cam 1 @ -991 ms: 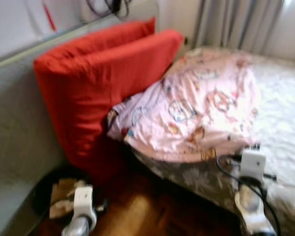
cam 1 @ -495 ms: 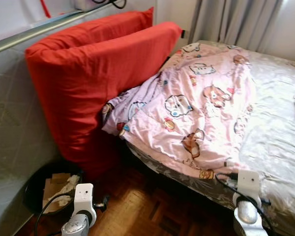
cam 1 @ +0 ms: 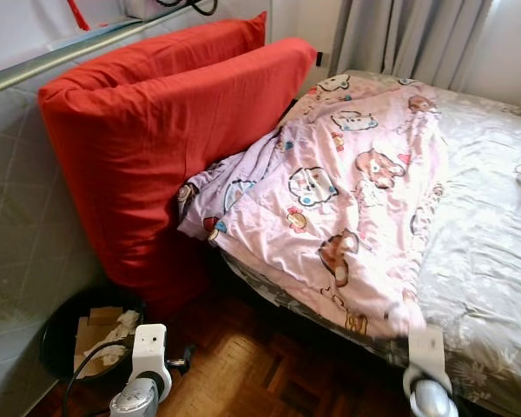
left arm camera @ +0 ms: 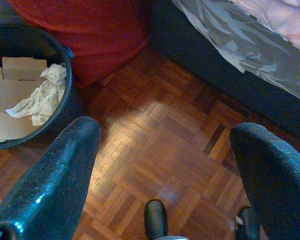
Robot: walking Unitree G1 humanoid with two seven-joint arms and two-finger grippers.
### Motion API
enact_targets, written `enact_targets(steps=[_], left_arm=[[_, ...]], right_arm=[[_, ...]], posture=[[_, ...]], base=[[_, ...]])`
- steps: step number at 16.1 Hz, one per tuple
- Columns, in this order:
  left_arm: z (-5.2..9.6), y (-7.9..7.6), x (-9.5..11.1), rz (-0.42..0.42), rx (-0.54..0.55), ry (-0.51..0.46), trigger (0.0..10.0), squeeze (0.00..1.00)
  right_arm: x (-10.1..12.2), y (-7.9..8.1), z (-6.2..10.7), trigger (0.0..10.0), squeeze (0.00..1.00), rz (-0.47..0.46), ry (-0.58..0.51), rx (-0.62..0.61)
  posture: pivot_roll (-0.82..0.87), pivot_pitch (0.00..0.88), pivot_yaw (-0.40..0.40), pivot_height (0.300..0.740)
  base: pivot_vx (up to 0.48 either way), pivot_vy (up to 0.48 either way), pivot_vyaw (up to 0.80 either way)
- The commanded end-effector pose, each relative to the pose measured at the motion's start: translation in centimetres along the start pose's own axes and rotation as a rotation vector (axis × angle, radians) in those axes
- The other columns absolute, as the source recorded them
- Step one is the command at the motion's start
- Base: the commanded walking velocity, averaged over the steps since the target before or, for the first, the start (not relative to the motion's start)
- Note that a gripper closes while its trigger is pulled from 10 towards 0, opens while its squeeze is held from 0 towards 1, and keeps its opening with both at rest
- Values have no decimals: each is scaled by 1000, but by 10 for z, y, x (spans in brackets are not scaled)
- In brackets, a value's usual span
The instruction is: Clean up the room
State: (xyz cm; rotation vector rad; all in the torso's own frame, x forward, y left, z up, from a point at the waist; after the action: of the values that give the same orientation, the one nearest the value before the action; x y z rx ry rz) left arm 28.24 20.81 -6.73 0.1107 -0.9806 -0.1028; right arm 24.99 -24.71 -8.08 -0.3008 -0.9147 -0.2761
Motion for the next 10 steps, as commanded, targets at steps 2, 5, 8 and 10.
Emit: enact_targets(steps=[2, 5, 8, 10], left_arm=[[1, -3, -6, -5, -17, 24, 10000, 0], [2, -4, -8, -3, -25, 31, 10000, 0], [2, -8, -12, -1, -48, 54, 10000, 0], [4, -10, -21, -7, -61, 92, 10000, 0]], right_arm=[[-22, 7, 7, 10000, 1000, -39, 69, 63], [-50, 1, 16, 10000, 949, -41, 165, 62], [-85, 0, 31, 10000, 0, -50, 309, 99], [-97, 2, 38, 10000, 0, -156, 363, 112]], posture=[[62, 69, -11, 740], [62, 67, -10, 740], [64, 62, -9, 740], [63, 57, -9, 740]], base=[[0, 0, 0], [0, 0, 0], [0, 0, 0], [0, 0, 0]])
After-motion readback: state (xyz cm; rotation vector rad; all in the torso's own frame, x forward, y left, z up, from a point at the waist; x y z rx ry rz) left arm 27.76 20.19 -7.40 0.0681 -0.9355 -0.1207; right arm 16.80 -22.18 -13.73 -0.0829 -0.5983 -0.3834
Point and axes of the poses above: a point about 5 cm out from each wrist's last joint towards the gripper, its own z axis pointing back from the gripper into the wrist, its own x axis along the axis of the wrist's last joint, y = z × x, the point moved 5 cm from there along -z, pointing out of the wrist towards the gripper, and after that the axes turned 10 degrees about -z, right-handed, at the moved point
